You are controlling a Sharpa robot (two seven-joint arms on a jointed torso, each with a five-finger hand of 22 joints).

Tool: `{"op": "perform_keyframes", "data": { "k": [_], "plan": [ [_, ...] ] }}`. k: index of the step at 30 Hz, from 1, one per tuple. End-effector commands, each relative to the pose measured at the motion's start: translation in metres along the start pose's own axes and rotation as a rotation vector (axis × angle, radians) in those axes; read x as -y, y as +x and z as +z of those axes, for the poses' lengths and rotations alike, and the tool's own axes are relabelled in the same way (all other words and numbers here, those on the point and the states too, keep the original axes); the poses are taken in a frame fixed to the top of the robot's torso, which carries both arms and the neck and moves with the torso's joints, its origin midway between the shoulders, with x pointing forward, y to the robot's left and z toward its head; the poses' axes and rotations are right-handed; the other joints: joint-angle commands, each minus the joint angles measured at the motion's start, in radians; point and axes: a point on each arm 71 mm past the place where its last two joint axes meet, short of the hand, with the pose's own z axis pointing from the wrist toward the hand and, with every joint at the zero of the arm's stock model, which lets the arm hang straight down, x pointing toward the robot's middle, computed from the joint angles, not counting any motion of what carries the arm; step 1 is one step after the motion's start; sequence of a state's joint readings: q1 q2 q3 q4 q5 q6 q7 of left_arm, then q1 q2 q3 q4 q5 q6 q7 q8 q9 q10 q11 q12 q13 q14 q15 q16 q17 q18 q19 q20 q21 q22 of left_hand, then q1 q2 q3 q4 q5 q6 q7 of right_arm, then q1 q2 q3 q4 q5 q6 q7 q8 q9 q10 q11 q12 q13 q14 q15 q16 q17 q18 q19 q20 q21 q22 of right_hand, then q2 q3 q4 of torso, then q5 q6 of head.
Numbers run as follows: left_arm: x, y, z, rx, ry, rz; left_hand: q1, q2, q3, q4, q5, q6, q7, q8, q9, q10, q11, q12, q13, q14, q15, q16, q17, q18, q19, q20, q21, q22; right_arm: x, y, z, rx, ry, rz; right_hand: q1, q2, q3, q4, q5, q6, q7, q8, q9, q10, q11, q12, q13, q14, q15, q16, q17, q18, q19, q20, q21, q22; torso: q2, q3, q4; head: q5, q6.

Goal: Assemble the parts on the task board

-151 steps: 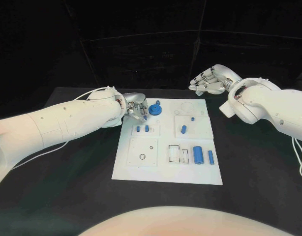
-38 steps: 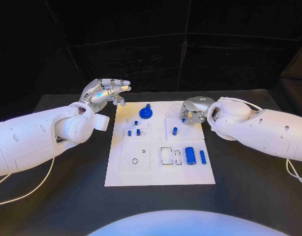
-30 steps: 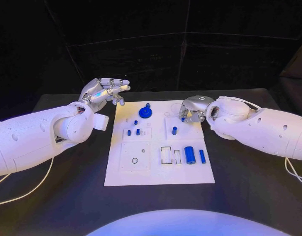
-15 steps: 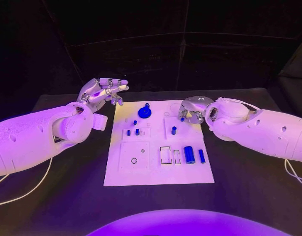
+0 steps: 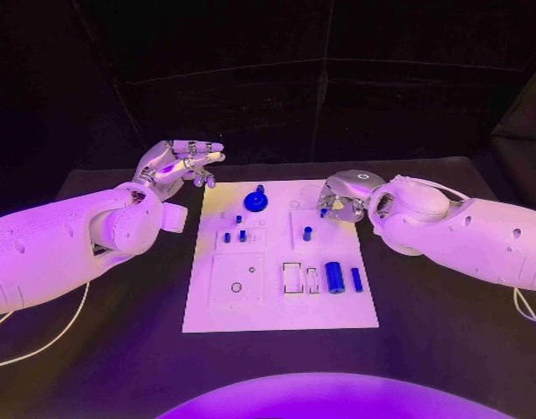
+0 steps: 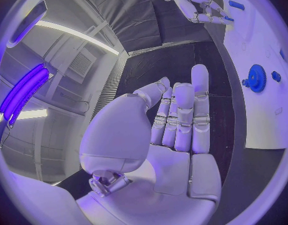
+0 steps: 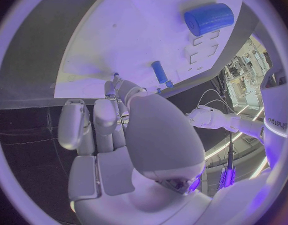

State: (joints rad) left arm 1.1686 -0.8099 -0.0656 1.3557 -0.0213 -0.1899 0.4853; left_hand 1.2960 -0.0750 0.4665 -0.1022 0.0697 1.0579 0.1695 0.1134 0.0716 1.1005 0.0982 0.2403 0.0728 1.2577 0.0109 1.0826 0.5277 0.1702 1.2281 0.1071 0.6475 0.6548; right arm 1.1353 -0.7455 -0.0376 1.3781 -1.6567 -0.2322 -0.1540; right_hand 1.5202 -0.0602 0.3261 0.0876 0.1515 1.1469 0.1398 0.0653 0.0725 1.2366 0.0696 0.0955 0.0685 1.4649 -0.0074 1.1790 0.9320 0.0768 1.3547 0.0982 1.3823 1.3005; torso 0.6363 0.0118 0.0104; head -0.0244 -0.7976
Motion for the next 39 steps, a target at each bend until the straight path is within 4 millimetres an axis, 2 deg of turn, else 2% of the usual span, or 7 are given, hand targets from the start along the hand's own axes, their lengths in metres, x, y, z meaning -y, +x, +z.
{"op": "perform_keyframes", "data": {
  "k": [1, 13, 24, 28, 32, 35, 39],
  "plan": [
    [0.001, -0.001, 0.000, -0.002, 0.006, -0.007, 0.008, 0.002, -0.003, -0.002, 0.005, -0.002, 0.003, 0.007, 0.000, -0.005, 0.001, 0.006, 0.000, -0.005, 0.000, -0.005, -0.001, 0.013, -0.006, 0.001, -0.004, -0.002, 0.002, -0.004, -0.001, 0.038, 0.019, 0.031, -0.012, -0.002, 0.007, 0.002, -0.004, 0.006, -0.001, 0.005, 0.001, 0.007, -0.001, -0.007, -0.001, 0.015, -0.005, 0.004, 0.000, -0.005, 0.004, 0.000, 0.005, 0.001, 0.001, 0.0002, 0.0001, 0.001, 0.000],
    [0.001, -0.005, 0.000, 0.007, 0.003, -0.003, 0.010, 0.001, -0.004, -0.003, 0.005, -0.003, 0.004, 0.007, -0.001, -0.006, 0.001, 0.006, 0.000, -0.007, 0.000, -0.007, -0.004, 0.013, -0.007, 0.001, -0.005, -0.002, -0.004, -0.015, -0.014, 0.054, 0.012, 0.084, -0.014, -0.003, 0.009, 0.001, -0.003, 0.006, -0.001, 0.004, 0.001, 0.007, -0.001, -0.007, -0.001, 0.015, -0.005, 0.006, 0.000, -0.005, 0.004, 0.000, 0.006, 0.001, 0.000, -0.0005, 0.0000, 0.000, -0.002],
    [0.001, -0.005, 0.001, 0.010, 0.004, -0.001, 0.012, 0.001, -0.004, -0.005, 0.005, -0.004, 0.004, 0.007, -0.001, -0.007, 0.002, 0.007, 0.000, -0.008, 0.000, -0.007, -0.006, 0.013, -0.007, 0.001, -0.005, -0.002, -0.051, -0.041, -0.024, 0.102, -0.111, 0.134, -0.015, -0.005, 0.012, -0.001, -0.001, 0.005, -0.001, 0.004, 0.001, 0.006, -0.001, -0.008, -0.001, 0.015, -0.005, 0.009, 0.004, -0.007, 0.008, 0.000, 0.009, 0.006, -0.001, -0.0024, 0.0025, 0.005, 0.000],
    [0.001, -0.005, 0.001, 0.009, 0.005, -0.001, 0.012, 0.001, -0.004, -0.005, 0.005, -0.004, 0.004, 0.007, -0.001, -0.007, 0.002, 0.007, 0.000, -0.008, 0.000, -0.007, -0.006, 0.013, -0.007, 0.001, -0.005, -0.002, -0.070, -0.043, -0.021, 0.105, -0.157, 0.136, -0.015, -0.005, 0.014, -0.002, 0.001, 0.005, -0.001, 0.004, 0.001, 0.006, -0.001, -0.008, -0.001, 0.015, -0.005, 0.010, 0.004, -0.007, 0.008, 0.000, 0.009, 0.007, -0.001, -0.0015, 0.0025, 0.021, -0.001],
    [0.001, -0.003, 0.001, 0.006, 0.005, -0.002, 0.012, 0.001, -0.004, -0.005, 0.005, -0.004, 0.004, 0.007, -0.001, -0.007, 0.002, 0.007, 0.000, -0.008, 0.000, -0.007, -0.006, 0.013, -0.007, 0.001, -0.005, -0.002, -0.086, -0.041, -0.013, 0.100, -0.194, 0.119, -0.015, -0.006, 0.015, -0.003, 0.001, 0.005, -0.001, 0.004, 0.001, 0.005, -0.001, -0.009, -0.001, 0.015, -0.005, 0.010, 0.004, -0.007, 0.009, 0.000, 0.010, 0.007, -0.002, -0.0037, 0.0038, 0.042, -0.007],
    [0.001, -0.002, 0.002, 0.004, 0.006, -0.003, 0.012, 0.001, -0.004, -0.005, 0.005, -0.004, 0.004, 0.007, -0.001, -0.007, 0.002, 0.007, 0.000, -0.008, 0.000, -0.007, -0.006, 0.013, -0.007, 0.001, -0.005, -0.002, -0.099, -0.036, -0.007, 0.088, -0.222, 0.105, -0.016, -0.005, 0.018, -0.004, 0.003, 0.005, -0.001, 0.004, 0.001, 0.005, -0.001, -0.009, -0.001, 0.015, -0.005, 0.011, 0.004, -0.007, 0.010, 0.000, 0.010, 0.009, 0.001, -0.0015, 0.0025, 0.070, -0.012],
    [0.001, -0.001, 0.002, 0.003, 0.005, -0.004, 0.012, 0.001, -0.004, -0.005, 0.005, -0.004, 0.004, 0.007, -0.001, -0.007, 0.002, 0.007, 0.000, -0.008, 0.000, -0.007, -0.006, 0.013, -0.007, 0.001, -0.005, -0.002, -0.113, -0.024, -0.002, 0.065, -0.253, 0.095, -0.017, -0.005, 0.019, -0.004, 0.004, 0.004, 0.000, 0.004, 0.001, 0.005, -0.001, -0.009, -0.001, 0.015, -0.005, 0.011, 0.004, -0.007, 0.010, 0.000, 0.011, 0.009, 0.001, -0.0004, 0.0022, 0.095, -0.022]
  ]
}}
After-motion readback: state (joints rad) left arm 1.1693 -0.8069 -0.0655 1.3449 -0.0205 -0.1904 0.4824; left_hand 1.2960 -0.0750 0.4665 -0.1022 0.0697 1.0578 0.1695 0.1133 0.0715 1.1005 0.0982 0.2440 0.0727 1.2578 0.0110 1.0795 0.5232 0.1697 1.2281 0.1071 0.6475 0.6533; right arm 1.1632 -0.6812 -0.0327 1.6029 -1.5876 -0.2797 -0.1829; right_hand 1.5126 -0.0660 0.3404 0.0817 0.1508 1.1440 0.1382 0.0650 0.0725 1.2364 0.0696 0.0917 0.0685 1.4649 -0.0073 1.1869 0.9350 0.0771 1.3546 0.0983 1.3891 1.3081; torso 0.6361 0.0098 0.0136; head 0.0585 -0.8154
